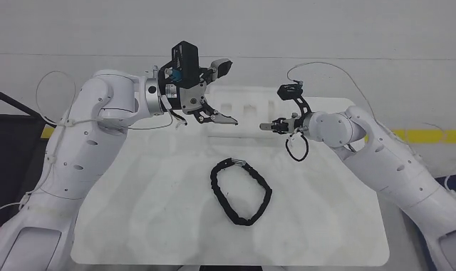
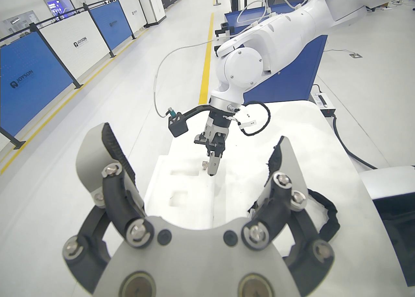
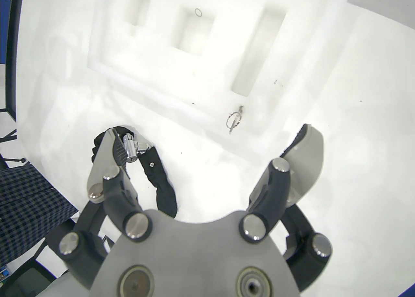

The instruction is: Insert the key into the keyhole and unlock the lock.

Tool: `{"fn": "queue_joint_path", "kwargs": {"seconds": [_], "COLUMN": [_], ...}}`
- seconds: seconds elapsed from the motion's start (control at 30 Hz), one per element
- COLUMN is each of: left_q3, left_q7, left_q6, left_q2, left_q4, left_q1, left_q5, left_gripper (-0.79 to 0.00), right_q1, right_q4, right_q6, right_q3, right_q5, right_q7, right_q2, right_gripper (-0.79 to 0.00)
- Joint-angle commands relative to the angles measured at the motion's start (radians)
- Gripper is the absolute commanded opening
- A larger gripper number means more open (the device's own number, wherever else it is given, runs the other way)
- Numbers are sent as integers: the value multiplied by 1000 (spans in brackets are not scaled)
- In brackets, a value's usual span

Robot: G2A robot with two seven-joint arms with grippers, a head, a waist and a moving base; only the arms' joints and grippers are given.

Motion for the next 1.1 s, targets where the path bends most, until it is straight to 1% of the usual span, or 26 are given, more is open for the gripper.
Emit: {"fn": "queue_joint_path", "kwargs": {"seconds": [0.0, 0.17, 0.37, 1.07], "left_q3": [0, 0, 0, 0], "left_q7": [0, 0, 0, 0], "left_q6": [0, 0, 0, 0], "left_q2": [0, 0, 0, 0], "left_q4": [0, 0, 0, 0], "left_q1": [0, 0, 0, 0], "left_q5": [0, 0, 0, 0], "left_gripper": [0, 0, 0, 0], "right_q1": [7, 12, 9, 9], "right_q4": [19, 51, 88, 90], "right_q6": [1, 17, 28, 27], "right_q3": [-8, -21, -16, -16], "right_q5": [6, 10, 16, 17], "right_q7": [4, 18, 19, 20], "right_q2": [-16, -45, -70, -71], "right_gripper": [0, 0, 0, 0]}}
